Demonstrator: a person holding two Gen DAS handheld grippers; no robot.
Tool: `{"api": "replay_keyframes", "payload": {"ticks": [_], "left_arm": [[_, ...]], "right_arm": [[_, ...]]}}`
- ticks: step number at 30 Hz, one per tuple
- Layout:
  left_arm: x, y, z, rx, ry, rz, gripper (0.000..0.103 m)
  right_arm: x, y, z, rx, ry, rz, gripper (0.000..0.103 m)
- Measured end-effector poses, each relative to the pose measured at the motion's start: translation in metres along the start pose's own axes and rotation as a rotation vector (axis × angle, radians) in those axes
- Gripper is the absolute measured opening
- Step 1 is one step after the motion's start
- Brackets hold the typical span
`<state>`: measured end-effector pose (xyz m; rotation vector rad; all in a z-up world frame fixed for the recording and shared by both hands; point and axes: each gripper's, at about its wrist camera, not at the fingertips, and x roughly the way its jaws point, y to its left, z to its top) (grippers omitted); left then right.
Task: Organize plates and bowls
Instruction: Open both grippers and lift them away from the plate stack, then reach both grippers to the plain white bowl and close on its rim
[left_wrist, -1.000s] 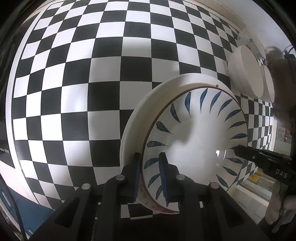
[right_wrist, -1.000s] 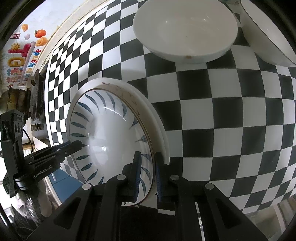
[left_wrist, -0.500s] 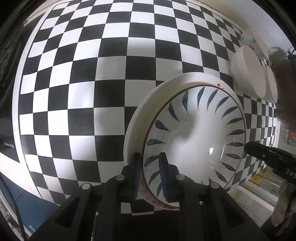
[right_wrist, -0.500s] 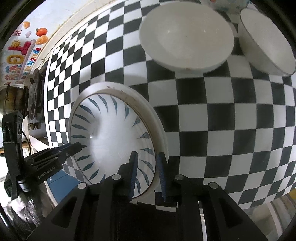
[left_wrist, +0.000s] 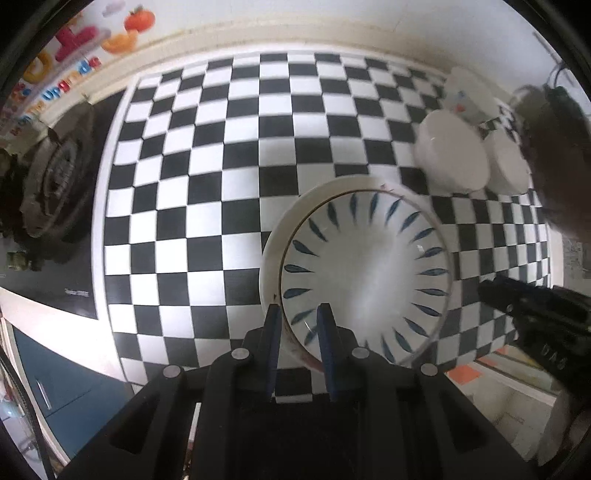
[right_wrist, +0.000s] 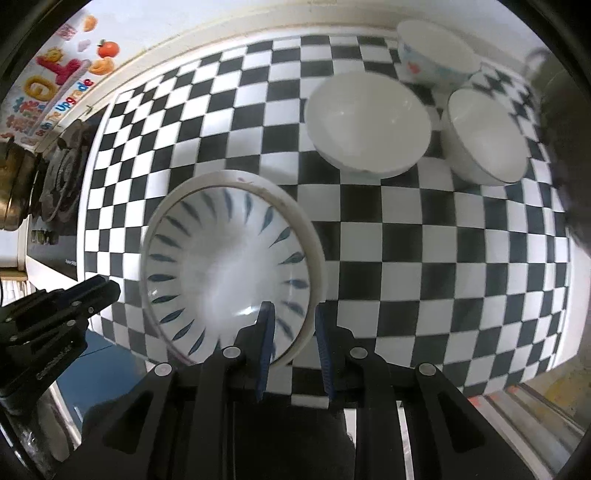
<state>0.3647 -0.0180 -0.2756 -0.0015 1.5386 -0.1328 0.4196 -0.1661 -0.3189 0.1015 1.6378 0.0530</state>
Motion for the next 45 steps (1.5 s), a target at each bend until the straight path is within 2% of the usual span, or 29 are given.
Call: {"api": "replay_keyframes", "payload": {"ticks": [3, 6, 12, 19, 24, 25, 27, 30, 32, 37, 39, 42, 45], "left_arm": [[-0.019, 0.0, -0.003, 0.003, -0.009, -0.036, 0.018], [-0.036, 0.0, -0.009, -0.005, 0.002, -0.075, 0.018], [-0.065, -0.002, -0.018, 0.003, -0.015, -0.085, 0.018], [-0.092, 0.002, -0.024, 0.023, -0.059, -0.086, 0.018], [-0.093, 0.005, -0.023, 0.038, -0.072, -0.099, 0.018], [-0.092, 0.005, -0.021, 0.04, -0.071, -0.114, 0.018], [-0.089, 0.006, -0.016, 0.039, -0.068, -0.142, 0.025], [-0.079, 0.004, -0.004, 0.045, -0.065, -0.174, 0.026], [-0.071, 0.0, 0.008, 0.049, -0.053, -0.203, 0.026], [-0.049, -0.017, 0.046, 0.047, -0.084, -0.214, 0.026], [-0.034, -0.027, 0.066, 0.035, -0.076, -0.212, 0.026], [-0.011, -0.04, 0.092, 0.007, -0.049, -0.248, 0.026], [0.015, -0.059, 0.119, -0.024, -0.007, -0.268, 0.026]], "right_arm": [[-0.028, 0.009, -0.014, -0.004, -0.042, -0.011, 0.025], [-0.053, 0.016, -0.026, 0.005, -0.079, -0.004, 0.03], [-0.097, 0.026, -0.048, 0.02, -0.122, 0.005, 0.03], [-0.12, 0.044, -0.062, 0.005, -0.138, 0.019, 0.03], [-0.125, 0.045, -0.063, 0.024, -0.152, 0.017, 0.031], [-0.125, 0.045, -0.062, 0.03, -0.154, 0.02, 0.039], [-0.124, 0.043, -0.06, 0.047, -0.162, 0.036, 0.053], [-0.123, 0.037, -0.055, 0.073, -0.18, 0.04, 0.061], [-0.12, 0.025, -0.049, 0.111, -0.187, 0.044, 0.063], [-0.109, -0.023, -0.031, 0.225, -0.219, 0.056, 0.063], [-0.097, -0.048, -0.017, 0.263, -0.227, 0.071, 0.063], [-0.073, -0.084, 0.012, 0.304, -0.218, 0.108, 0.063], [-0.042, -0.113, 0.047, 0.316, -0.185, 0.142, 0.057]]}}
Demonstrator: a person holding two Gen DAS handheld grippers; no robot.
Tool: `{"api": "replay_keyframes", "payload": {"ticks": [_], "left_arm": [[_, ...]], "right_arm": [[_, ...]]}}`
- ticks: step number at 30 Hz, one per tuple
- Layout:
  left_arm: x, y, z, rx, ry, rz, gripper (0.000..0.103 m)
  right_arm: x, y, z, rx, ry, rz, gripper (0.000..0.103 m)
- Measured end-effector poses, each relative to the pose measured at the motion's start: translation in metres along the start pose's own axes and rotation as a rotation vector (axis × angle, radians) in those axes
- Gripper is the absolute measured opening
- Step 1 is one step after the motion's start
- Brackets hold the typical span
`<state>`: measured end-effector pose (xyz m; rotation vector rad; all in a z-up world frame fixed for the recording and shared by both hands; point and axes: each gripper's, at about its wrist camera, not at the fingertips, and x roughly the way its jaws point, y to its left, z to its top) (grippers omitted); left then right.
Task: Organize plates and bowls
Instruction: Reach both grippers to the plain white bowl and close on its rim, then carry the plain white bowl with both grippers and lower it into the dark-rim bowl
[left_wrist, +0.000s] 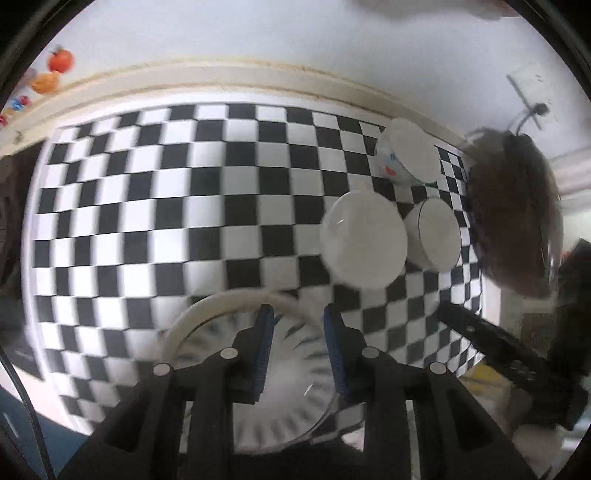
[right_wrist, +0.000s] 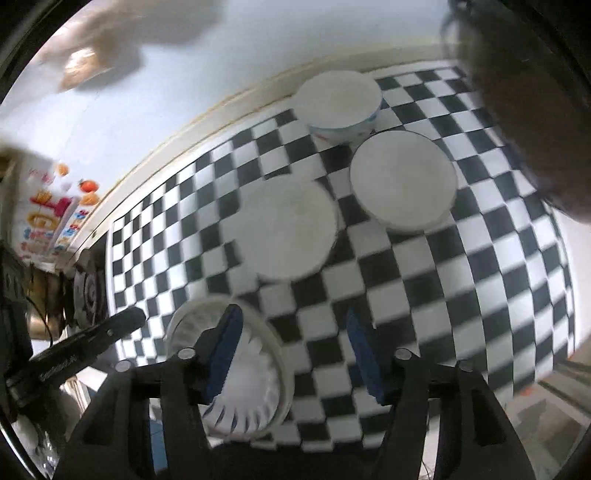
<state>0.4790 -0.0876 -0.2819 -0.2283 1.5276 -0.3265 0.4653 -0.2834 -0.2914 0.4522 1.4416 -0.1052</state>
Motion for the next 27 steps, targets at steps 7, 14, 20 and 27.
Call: {"api": "replay_keyframes", "payload": {"ticks": [7, 14, 20, 27], "left_arm": [[0.07, -0.021, 0.045, -0.064, 0.083, 0.023, 0.026], [0.111, -0.031, 0.062, -0.062, 0.133, 0.051, 0.021], [0.116, -0.03, 0.063, -0.061, 0.124, 0.063, 0.019], [0.111, -0.036, 0.055, -0.042, 0.11, 0.067, 0.019]], "right_arm": [[0.08, -0.029, 0.065, 0.002, 0.147, 0.032, 0.032], [0.115, -0.026, 0.082, -0.071, 0.219, -0.01, 0.02], [0.124, -0.023, 0.087, -0.112, 0.222, -0.054, 0.009], [0.115, -0.018, 0.087, -0.144, 0.197, -0.063, 0.009]]}}
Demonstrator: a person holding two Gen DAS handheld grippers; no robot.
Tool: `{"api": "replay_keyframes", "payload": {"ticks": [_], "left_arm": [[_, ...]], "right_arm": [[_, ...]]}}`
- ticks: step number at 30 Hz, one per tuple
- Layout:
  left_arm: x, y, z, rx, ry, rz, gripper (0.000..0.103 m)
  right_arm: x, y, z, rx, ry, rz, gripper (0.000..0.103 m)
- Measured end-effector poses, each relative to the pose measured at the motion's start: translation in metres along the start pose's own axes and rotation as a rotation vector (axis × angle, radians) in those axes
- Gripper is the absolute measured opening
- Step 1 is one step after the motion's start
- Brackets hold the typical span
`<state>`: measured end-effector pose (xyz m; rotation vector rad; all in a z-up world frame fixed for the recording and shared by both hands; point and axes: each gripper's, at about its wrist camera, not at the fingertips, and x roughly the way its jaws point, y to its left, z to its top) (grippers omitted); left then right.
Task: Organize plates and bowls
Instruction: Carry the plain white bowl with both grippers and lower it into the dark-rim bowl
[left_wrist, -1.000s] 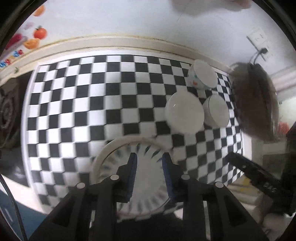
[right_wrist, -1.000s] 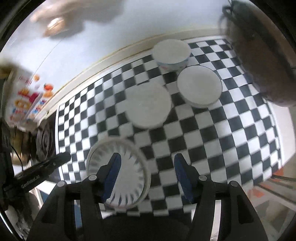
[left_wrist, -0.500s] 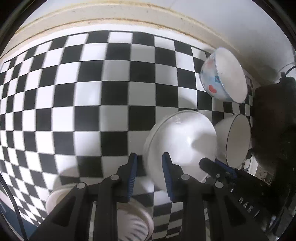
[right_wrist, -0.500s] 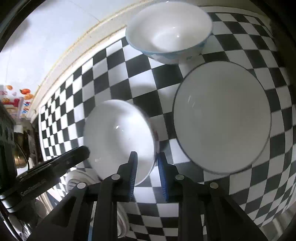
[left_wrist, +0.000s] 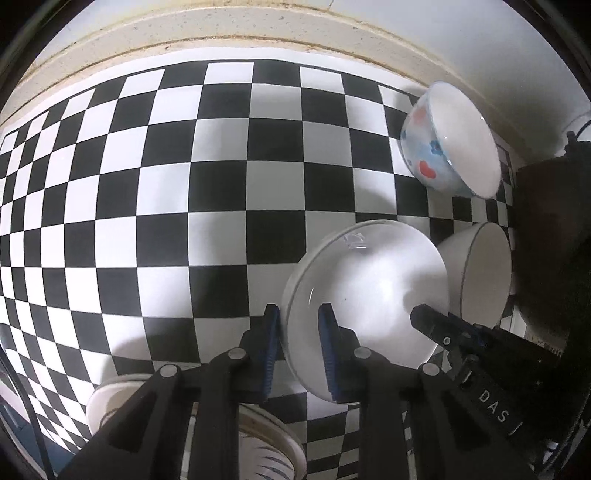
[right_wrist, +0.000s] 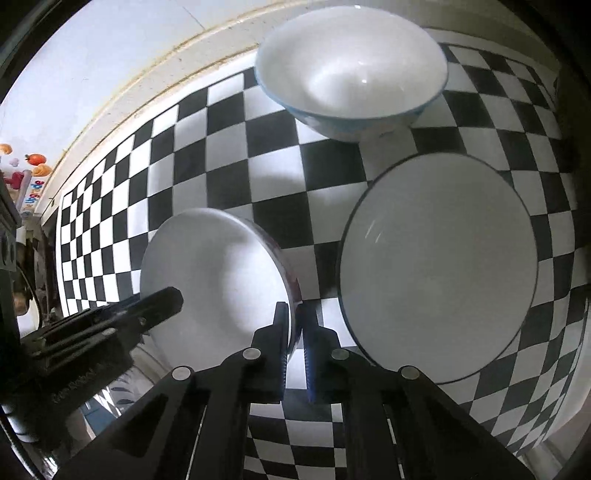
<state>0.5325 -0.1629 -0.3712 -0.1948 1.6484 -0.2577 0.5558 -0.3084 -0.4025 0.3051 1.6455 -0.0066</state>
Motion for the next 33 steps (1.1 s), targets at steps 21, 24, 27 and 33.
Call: {"api": "replay_keyframes", "payload": {"ticks": [21, 24, 27, 33], "left_arm": [[-0.061, -0.048, -0.094, 0.09, -0.033, -0.074, 0.019], [-0.057, -0.053, -0.106, 0.105, -0.016, -0.077, 0.019], [-0.051, -0.059, -0.117, 0.126, -0.006, -0.064, 0.019], [-0.026, -0.064, -0.132, 0.134, 0.044, -0.055, 0.019]], "right_arm": [[-0.097, -0.024, -0.094, -0.061, -0.084, 0.038, 0.009], [-0.101, -0.032, -0.111, -0.06, -0.079, 0.04, 0.009], [-0.1, -0.042, -0.124, -0.052, -0.069, 0.045, 0.009], [-0.081, -0.06, -0.139, -0.018, -0.029, 0.047, 0.009]]}}
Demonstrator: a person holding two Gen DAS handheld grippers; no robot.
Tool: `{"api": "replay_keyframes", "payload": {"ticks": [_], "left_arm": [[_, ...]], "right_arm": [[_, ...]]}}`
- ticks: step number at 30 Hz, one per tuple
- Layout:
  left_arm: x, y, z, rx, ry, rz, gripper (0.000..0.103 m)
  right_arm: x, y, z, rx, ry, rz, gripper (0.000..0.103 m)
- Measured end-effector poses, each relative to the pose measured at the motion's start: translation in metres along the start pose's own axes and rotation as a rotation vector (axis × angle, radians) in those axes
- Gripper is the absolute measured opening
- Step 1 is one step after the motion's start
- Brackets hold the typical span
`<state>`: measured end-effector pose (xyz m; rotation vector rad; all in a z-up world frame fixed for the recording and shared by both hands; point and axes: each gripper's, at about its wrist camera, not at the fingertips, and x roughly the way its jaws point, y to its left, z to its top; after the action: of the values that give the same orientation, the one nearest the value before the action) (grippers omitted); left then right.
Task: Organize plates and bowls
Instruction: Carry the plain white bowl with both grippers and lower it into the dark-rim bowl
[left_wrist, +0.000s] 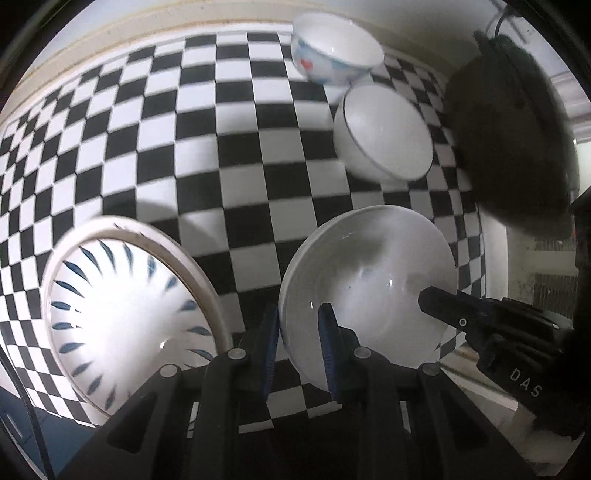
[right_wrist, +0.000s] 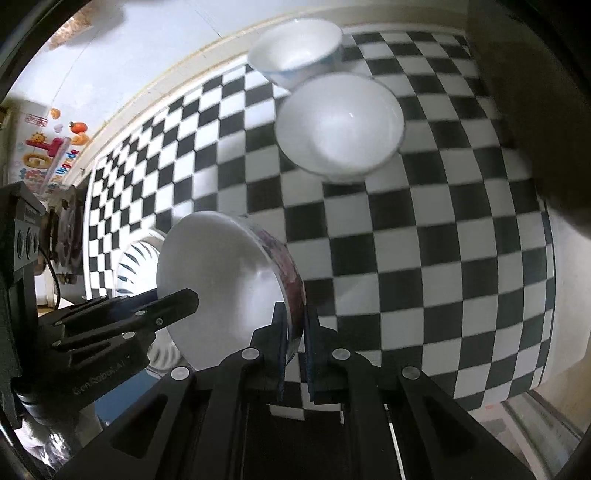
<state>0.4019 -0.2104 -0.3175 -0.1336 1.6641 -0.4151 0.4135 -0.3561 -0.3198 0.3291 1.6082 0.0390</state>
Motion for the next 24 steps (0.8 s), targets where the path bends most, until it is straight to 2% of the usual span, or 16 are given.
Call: {"api": "replay_keyframes", "payload": {"ticks": [14, 24], "left_arm": [[0.06, -0.021, 0.002, 0.045, 0.102, 0.028, 0.019], [0.061, -0.027, 0.006, 0.059, 0.095, 0.036, 0.019]], "right_arm": [[0.043, -0.044, -0.008, 0.056, 0.078, -0.024, 0.009], [0.054, -0.058, -0.007, 0.089, 0.112, -0.017, 0.009]]}}
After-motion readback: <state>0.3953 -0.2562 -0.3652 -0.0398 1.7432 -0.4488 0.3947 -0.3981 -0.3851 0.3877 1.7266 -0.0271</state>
